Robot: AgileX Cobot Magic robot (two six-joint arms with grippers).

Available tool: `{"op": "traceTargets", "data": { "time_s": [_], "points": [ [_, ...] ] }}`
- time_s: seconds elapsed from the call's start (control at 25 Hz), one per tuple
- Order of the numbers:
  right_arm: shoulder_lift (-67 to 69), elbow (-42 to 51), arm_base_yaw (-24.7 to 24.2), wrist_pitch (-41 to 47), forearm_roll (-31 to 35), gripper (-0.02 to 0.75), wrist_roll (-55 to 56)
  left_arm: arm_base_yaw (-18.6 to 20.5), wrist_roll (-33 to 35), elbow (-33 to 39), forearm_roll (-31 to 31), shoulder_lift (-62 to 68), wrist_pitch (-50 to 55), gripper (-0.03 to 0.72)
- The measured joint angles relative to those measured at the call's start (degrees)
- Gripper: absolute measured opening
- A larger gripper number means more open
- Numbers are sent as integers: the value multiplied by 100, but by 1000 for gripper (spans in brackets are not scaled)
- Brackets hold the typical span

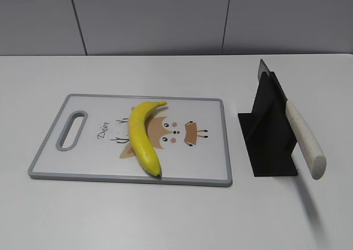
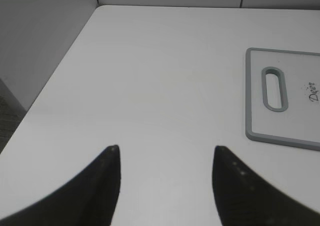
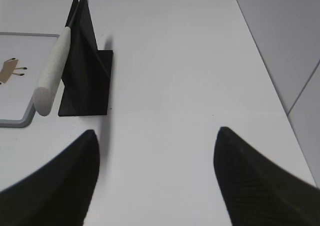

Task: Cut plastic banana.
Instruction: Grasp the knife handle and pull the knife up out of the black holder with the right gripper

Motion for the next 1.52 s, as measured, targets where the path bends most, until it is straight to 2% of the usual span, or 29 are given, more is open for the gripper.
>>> {"op": "traceTargets", "data": {
  "time_s": [1.52],
  "points": [
    [0, 0, 0, 0, -10, 556, 1, 0, 0, 0, 0, 0, 0, 572]
  ]
}}
